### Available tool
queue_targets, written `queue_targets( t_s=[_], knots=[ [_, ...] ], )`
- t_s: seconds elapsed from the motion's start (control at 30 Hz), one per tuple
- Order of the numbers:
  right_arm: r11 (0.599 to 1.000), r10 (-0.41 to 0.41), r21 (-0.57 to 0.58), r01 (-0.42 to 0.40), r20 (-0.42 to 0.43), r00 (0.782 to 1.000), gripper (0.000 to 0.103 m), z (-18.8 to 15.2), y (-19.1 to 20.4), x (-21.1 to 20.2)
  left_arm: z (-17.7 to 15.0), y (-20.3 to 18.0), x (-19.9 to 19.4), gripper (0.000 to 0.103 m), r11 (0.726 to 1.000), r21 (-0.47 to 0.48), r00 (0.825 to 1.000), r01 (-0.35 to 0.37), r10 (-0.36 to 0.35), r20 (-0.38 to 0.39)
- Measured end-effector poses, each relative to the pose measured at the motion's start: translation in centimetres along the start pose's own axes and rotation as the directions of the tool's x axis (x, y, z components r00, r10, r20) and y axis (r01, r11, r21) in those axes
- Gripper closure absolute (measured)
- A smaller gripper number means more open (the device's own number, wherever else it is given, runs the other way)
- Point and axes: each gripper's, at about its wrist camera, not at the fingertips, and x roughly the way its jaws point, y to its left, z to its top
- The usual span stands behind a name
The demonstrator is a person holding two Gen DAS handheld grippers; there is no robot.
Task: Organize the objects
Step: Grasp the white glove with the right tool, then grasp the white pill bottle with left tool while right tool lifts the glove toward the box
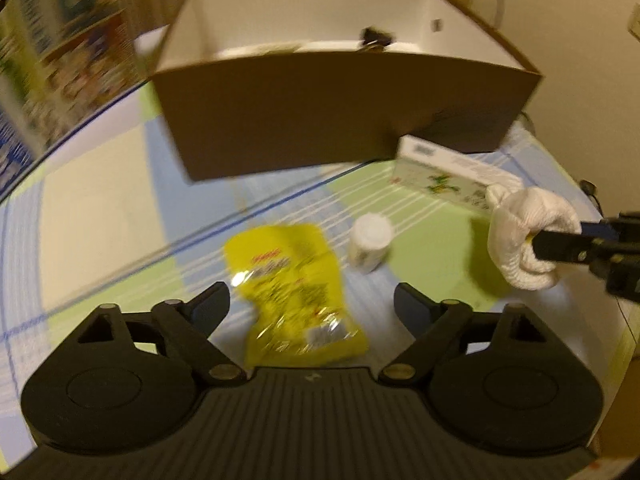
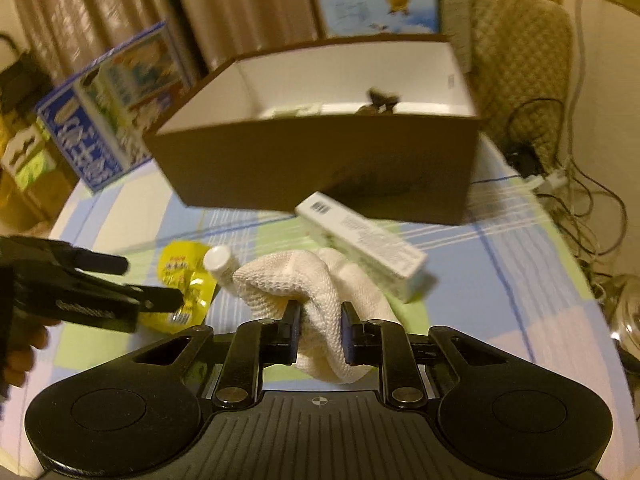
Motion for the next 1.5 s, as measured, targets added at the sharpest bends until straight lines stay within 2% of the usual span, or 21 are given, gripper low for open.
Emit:
queue_targets(
  t_s=[0.1, 0.17, 0.23, 0.3, 0.43, 0.57, 0.63, 0.7, 1.07, 1.5],
  knots=[
    [0.999, -0.017, 0.051, 0.016, 0.017, 1.000, 0.086, 0.1, -1.1, -1.3, 0.6, -0.9, 0.8, 0.028, 0.998, 0.044, 0.999, 0.034, -0.036, 0.026],
    [0.996, -0.029, 0.083, 0.027, 0.026, 0.999, 0.086, -0.1, -1.9, -1.9, 0.9, -1.2, 1.4, 0.030, 0.997, 0.054, 0.998, 0.047, -0.049, 0.034],
    [0.993, -0.041, 0.114, 0.037, 0.031, 0.999, 0.086, -0.3, -2.6, -2.4, 1.2, -1.2, 2.1, 0.033, 0.997, 0.052, 0.997, 0.060, -0.063, 0.040],
    [0.989, -0.054, 0.143, 0.049, 0.032, 0.998, 0.086, -0.6, -3.4, -2.9, 1.5, -1.1, 2.7, 0.042, 0.997, 0.042, 0.997, 0.070, -0.071, 0.033],
    [0.981, -0.077, 0.181, 0.071, 0.028, 0.997, 0.086, -1.1, -4.7, -3.6, 1.9, -1.1, 3.5, 0.046, 0.995, 0.028, 0.995, 0.096, -0.097, 0.034],
    [0.976, -0.089, 0.202, 0.081, 0.028, 0.996, 0.086, -1.5, -5.5, -4.2, 2.3, -1.9, 4.2, 0.066, 0.994, 0.056, 0.996, 0.092, -0.093, 0.019],
    [0.975, -0.091, 0.204, 0.083, 0.030, 0.995, 0.086, -1.5, -5.7, -4.4, 2.4, -2.2, 4.4, 0.068, 0.995, 0.055, 0.996, 0.084, -0.085, 0.014],
    [0.975, -0.092, 0.204, 0.084, 0.031, 0.995, 0.086, -1.4, -5.9, -4.4, 2.3, -2.2, 4.4, 0.080, 0.995, 0.053, 0.996, 0.086, -0.087, 0.011],
    [0.982, -0.052, 0.183, 0.041, 0.058, 0.997, 0.086, -0.2, -5.6, -4.2, 2.2, -1.9, 1.9, 0.080, 0.995, 0.042, 0.994, 0.091, -0.093, 0.051],
    [0.992, 0.069, 0.091, -0.082, 0.137, 0.988, 0.086, 3.4, -2.9, -4.8, 3.9, 1.0, -4.6, 0.080, 0.996, -0.065, 0.985, 0.066, -0.055, 0.161]
  ],
)
